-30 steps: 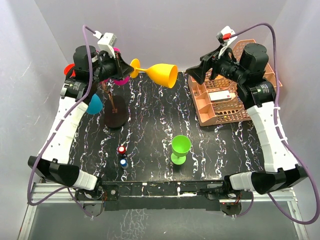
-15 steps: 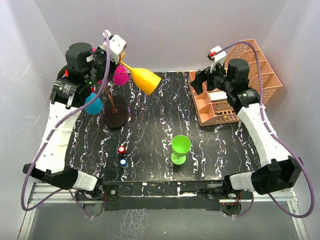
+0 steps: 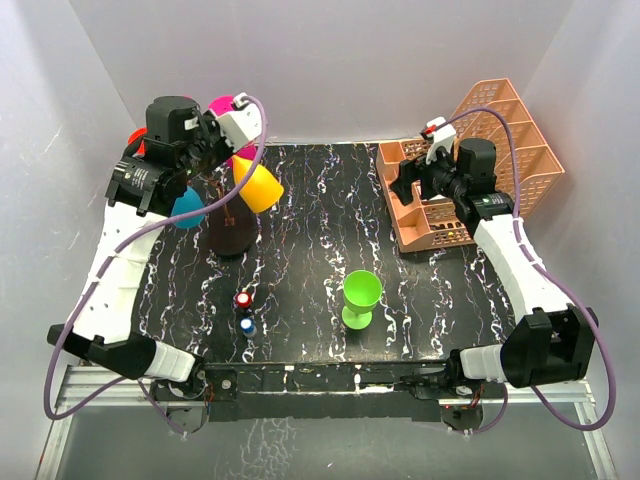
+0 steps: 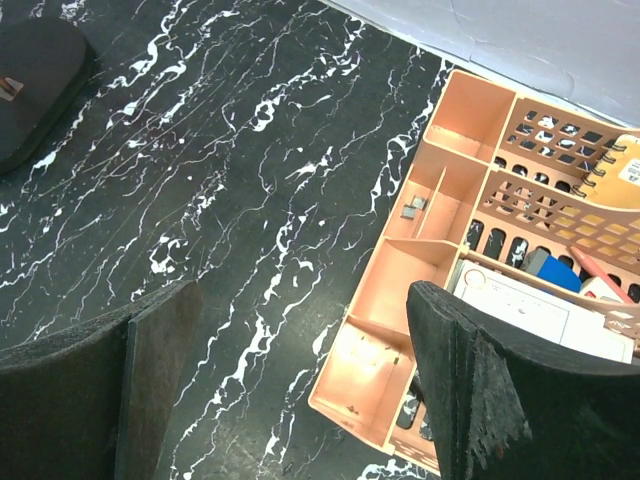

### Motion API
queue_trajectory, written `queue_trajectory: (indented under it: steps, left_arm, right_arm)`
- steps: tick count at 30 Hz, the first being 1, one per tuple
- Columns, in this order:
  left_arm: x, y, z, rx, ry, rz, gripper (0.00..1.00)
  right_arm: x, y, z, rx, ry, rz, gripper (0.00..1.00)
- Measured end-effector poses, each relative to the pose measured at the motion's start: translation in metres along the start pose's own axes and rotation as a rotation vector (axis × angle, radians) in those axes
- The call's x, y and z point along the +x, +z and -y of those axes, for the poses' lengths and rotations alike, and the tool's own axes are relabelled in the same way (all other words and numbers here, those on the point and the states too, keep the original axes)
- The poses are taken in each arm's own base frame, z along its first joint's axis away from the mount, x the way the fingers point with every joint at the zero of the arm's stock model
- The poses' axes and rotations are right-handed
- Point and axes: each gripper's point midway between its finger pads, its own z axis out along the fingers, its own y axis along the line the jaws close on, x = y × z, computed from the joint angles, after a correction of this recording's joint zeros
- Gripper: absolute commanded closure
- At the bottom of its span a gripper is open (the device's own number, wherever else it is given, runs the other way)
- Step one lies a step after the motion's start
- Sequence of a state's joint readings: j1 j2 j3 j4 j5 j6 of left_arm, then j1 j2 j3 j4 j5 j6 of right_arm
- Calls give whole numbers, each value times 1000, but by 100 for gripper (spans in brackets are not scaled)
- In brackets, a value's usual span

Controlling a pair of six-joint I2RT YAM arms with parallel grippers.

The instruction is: Place the wine glass upside down on the wine glass rack

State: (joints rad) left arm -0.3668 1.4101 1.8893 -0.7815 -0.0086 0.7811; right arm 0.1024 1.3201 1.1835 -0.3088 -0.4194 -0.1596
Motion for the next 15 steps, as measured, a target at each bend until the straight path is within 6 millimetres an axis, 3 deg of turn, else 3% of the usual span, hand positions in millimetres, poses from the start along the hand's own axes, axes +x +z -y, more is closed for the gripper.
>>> queue_trajectory:
  steps: [11, 15]
  left_arm:
    - [35, 14, 12, 13, 92, -136, 100]
    - [38, 14, 12, 5, 109, -155, 100]
  right_arm:
    - [-2, -3, 4, -9, 8, 14, 8]
    - [-2, -3, 5, -13, 11, 15, 8]
